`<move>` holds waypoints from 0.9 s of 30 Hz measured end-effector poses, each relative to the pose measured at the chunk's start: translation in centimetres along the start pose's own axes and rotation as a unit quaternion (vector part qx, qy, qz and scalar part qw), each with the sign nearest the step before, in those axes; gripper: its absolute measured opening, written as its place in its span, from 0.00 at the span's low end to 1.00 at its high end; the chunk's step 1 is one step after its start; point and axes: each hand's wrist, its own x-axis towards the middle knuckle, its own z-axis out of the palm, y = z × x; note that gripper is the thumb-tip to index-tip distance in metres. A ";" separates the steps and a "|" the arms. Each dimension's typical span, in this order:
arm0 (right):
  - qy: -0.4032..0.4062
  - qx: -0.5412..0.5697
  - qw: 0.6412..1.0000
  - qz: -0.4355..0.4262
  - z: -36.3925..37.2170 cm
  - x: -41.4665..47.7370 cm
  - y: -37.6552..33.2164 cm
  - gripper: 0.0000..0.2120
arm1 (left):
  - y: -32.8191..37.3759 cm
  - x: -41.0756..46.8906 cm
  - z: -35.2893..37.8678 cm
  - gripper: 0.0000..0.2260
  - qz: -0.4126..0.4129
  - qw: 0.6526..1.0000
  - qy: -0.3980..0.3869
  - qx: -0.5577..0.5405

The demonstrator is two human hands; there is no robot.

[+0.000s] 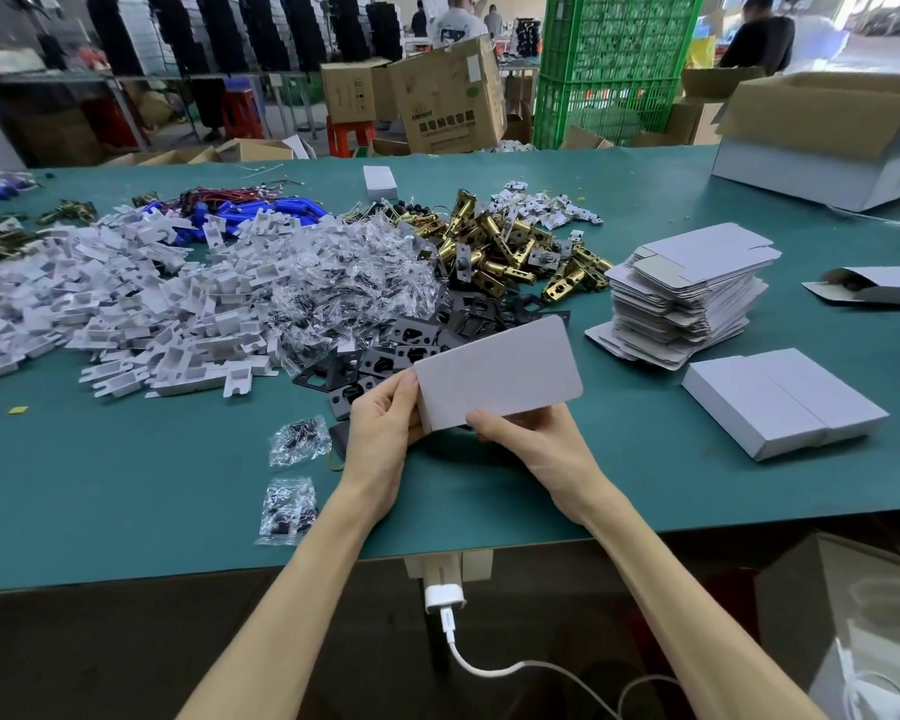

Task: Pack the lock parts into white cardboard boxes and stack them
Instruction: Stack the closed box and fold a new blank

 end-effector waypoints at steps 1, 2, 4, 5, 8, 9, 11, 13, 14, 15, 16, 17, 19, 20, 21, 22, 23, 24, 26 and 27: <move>-0.003 -0.005 1.000 -0.006 0.0 0.0 0.1 0.13 | 0.0 0.1 0.0 0.14 -0.001 1.000 0.001 0.002; -0.003 -0.013 1.000 -0.012 0.0 0.0 0.2 0.13 | 0.0 0.1 0.0 0.14 -0.001 1.000 0.001 0.001; 0.000 -0.030 0.999 -0.022 0.1 0.1 0.3 0.13 | -0.1 0.2 -0.1 0.14 0.000 1.000 -0.003 -0.006; 0.002 -0.032 0.999 -0.024 0.1 0.1 0.3 0.14 | 0.0 0.1 -0.2 0.14 0.001 1.000 -0.009 -0.010; 0.013 -0.011 1.000 -0.019 0.0 0.2 0.5 0.12 | 0.1 0.1 -0.2 0.14 -0.002 0.999 -0.036 -0.028; 0.018 -0.005 1.000 -0.016 -0.1 0.3 0.6 0.09 | 0.2 0.1 -0.2 0.13 -0.005 0.998 -0.050 -0.034; 0.028 -0.002 1.000 -0.015 -0.2 0.4 0.8 0.06 | 0.3 0.0 -0.1 0.13 0.000 0.996 -0.087 -0.030; 0.031 0.000 0.999 -0.021 -0.3 0.4 0.9 0.06 | 0.3 0.0 -0.2 0.17 0.016 0.992 -0.125 -0.016; 0.031 -0.002 0.999 -0.023 -0.2 0.4 0.9 0.06 | 0.3 0.0 -0.3 0.19 0.020 0.990 -0.139 -0.015; 0.029 -0.008 0.999 -0.026 -0.2 0.4 0.8 0.07 | 0.2 0.0 -0.5 0.20 0.023 0.989 -0.148 -0.014; 0.026 -0.017 0.999 -0.029 -0.2 0.4 0.8 0.07 | 0.2 0.0 -0.6 0.20 0.025 0.988 -0.152 -0.010; 0.023 -0.026 0.999 -0.030 -0.1 0.4 0.8 0.08 | 0.1 0.1 -0.6 0.20 0.026 0.988 -0.151 -0.004; 0.022 -0.039 0.999 -0.026 0.0 0.4 0.8 0.09 | -0.1 0.1 -0.6 0.19 0.022 0.990 -0.141 0.004; 0.024 -0.046 0.998 -0.025 0.0 0.4 0.8 0.09 | -0.1 0.1 -0.6 0.18 0.019 0.991 -0.133 0.003; 0.024 -0.054 0.998 -0.025 0.1 0.4 0.7 0.08 | -0.2 0.1 -0.5 0.17 0.015 0.992 -0.127 0.000; 0.024 -0.059 0.998 -0.025 0.1 0.4 0.7 0.08 | -0.2 0.1 -0.5 0.17 0.011 0.993 -0.121 -0.005; 0.025 -0.061 0.998 -0.026 0.2 0.3 0.7 0.09 | -0.2 0.1 -0.5 0.17 0.008 0.993 -0.116 -0.011; 0.026 -0.063 0.997 -0.027 0.2 0.3 0.7 0.10 | -0.2 0.1 -0.5 0.17 0.006 0.994 -0.112 -0.018; 0.028 -0.074 0.996 -0.038 0.1 0.3 0.9 0.11 | -0.1 0.1 -0.5 0.17 -0.002 0.993 -0.111 -0.033; 0.029 -0.083 0.995 -0.044 0.1 0.3 1.1 0.11 | 0.0 0.0 -0.5 0.16 -0.006 0.993 -0.114 -0.040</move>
